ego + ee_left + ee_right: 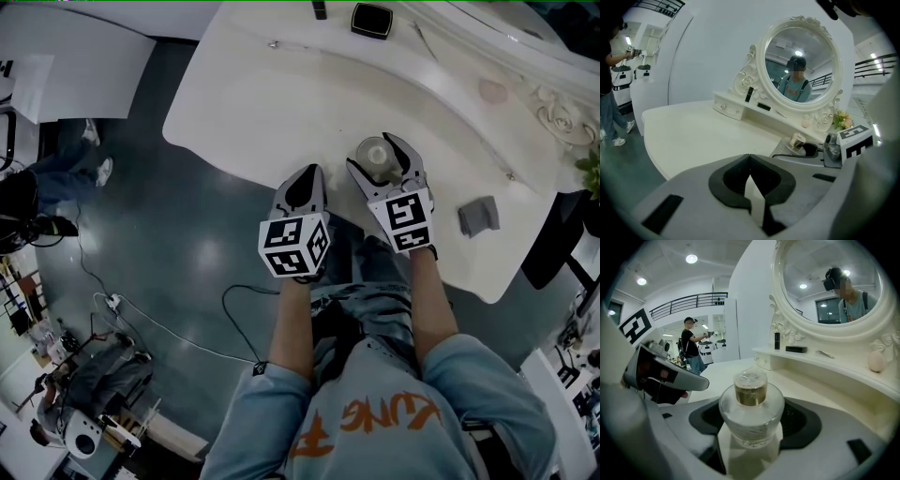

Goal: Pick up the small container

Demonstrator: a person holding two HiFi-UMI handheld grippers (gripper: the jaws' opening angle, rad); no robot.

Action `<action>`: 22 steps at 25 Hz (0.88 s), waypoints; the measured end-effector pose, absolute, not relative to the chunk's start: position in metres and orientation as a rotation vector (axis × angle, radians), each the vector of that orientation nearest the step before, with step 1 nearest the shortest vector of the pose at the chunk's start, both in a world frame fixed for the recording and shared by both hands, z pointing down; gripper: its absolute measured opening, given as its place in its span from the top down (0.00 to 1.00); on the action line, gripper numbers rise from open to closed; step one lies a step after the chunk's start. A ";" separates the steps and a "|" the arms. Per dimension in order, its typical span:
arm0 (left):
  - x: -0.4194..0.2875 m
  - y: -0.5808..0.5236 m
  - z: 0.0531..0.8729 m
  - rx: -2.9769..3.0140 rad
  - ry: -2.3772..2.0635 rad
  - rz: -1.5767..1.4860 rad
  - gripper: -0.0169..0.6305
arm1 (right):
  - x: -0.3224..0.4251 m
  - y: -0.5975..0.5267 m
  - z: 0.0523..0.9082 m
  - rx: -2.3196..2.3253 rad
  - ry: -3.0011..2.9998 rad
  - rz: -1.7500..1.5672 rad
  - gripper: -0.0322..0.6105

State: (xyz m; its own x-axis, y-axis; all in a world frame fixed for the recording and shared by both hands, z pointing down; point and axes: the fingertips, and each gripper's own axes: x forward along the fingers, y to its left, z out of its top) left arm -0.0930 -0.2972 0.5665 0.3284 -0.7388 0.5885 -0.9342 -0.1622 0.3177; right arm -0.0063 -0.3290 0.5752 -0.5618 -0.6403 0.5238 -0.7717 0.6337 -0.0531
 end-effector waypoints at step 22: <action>-0.062 -0.269 0.502 2.038 -1.569 0.248 0.94 | 0.030 -0.293 0.495 1.091 -2.527 0.348 0.44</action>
State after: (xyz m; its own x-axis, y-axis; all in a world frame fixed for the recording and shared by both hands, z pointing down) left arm -0.0625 -0.2686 0.5024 0.3018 -0.8344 0.4611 -0.9360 -0.1673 0.3098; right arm 0.0297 -0.2929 0.4946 -0.6343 -0.6475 0.4224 -0.7377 0.6704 -0.0800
